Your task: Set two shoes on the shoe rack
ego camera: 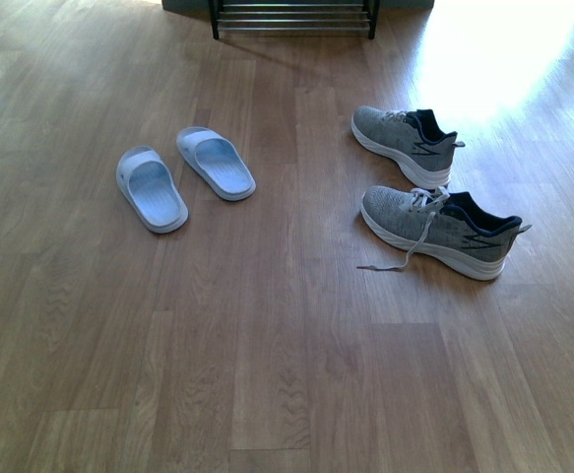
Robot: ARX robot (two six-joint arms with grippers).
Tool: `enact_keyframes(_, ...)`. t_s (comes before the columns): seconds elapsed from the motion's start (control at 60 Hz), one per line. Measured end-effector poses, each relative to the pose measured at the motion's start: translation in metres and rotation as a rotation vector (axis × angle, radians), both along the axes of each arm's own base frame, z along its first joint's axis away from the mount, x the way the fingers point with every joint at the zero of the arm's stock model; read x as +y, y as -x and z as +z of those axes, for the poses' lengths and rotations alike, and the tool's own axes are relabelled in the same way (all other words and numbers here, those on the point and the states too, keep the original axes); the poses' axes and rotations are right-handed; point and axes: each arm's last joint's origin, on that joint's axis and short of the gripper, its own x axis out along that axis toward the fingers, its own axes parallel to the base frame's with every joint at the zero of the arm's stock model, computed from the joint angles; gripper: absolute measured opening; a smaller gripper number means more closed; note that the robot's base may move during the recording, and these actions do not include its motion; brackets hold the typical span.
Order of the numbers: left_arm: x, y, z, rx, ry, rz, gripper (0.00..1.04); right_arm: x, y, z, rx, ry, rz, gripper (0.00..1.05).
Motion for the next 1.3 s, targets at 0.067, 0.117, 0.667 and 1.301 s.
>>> enact_keyframes(0.067, 0.0, 0.0, 0.0, 0.0, 0.0, 0.0, 0.95, 0.0, 0.0, 0.0, 0.0, 0.0, 0.0, 0.96)
enact_keyframes(0.117, 0.0, 0.0, 0.0, 0.0, 0.0, 0.0, 0.95, 0.0, 0.0, 0.0, 0.0, 0.0, 0.0, 0.96)
enact_keyframes(0.667, 0.0, 0.0, 0.0, 0.0, 0.0, 0.0, 0.95, 0.0, 0.0, 0.0, 0.0, 0.0, 0.0, 0.96)
enact_keyframes(1.301, 0.0, 0.0, 0.0, 0.0, 0.0, 0.0, 0.95, 0.0, 0.0, 0.0, 0.0, 0.0, 0.0, 0.96)
